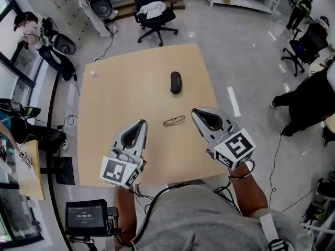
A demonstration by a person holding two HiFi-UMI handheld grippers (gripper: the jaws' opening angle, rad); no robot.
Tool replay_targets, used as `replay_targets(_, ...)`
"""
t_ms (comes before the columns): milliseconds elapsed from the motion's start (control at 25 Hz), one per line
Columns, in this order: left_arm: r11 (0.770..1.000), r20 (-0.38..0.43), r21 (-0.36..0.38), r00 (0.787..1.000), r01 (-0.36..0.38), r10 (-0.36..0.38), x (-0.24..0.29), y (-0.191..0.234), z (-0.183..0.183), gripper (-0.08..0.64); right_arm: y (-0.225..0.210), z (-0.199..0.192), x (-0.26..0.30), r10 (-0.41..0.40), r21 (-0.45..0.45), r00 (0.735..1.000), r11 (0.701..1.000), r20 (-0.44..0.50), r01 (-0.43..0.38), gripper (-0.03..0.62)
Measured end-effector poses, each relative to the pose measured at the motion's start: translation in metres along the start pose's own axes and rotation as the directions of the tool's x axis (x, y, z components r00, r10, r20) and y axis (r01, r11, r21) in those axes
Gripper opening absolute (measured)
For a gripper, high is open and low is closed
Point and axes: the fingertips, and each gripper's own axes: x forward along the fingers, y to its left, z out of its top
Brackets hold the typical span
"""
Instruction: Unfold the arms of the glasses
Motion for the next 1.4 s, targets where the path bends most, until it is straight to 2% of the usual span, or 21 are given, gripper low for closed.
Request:
replay_targets(360, 0.998, -0.148, -0.062, 0.989, 0.009, -0.018, 0.078, 0.021, -0.097, 0.005, -0.070, -0.091, 0.056, 0.019, 0.094, 0.989, 0.996, -0.145, -0.006, 0.008)
replay_targets(560, 0.995, -0.268, -0.100, 0.962, 0.020, -0.046, 0.114, 0.028, -0.173, 0.005, -0.100, -0.171, 0.090, 0.068, 0.148, 0.961, 0.989, -0.267, -0.029, 0.008)
replay_targets(680, 0.991, -0.361, -0.132, 0.931, 0.014, -0.061, 0.125, 0.035, -0.228, 0.005, -0.110, -0.229, 0.109, 0.114, 0.183, 0.923, 0.982, -0.369, -0.048, 0.009)
replay_targets(840, 0.982, -0.466, -0.190, 0.880, -0.004, -0.087, 0.141, 0.043, -0.294, 0.005, -0.124, -0.302, 0.128, 0.177, 0.237, 0.852, 0.969, -0.493, -0.064, 0.009)
replay_targets(1040, 0.970, -0.558, -0.243, 0.820, -0.014, -0.128, 0.169, 0.043, -0.383, 0.005, -0.135, -0.390, 0.155, 0.278, 0.303, 0.765, 0.946, -0.581, -0.115, 0.009)
replay_targets(1160, 0.964, -0.574, -0.265, 0.804, -0.001, -0.157, 0.174, 0.034, -0.401, 0.005, -0.129, -0.413, 0.158, 0.306, 0.310, 0.726, 0.941, -0.616, -0.133, 0.009)
replay_targets(1400, 0.956, -0.605, -0.294, 0.777, -0.012, -0.176, 0.166, 0.021, -0.422, 0.005, -0.110, -0.431, 0.152, 0.357, 0.344, 0.668, 0.926, -0.653, -0.159, 0.009)
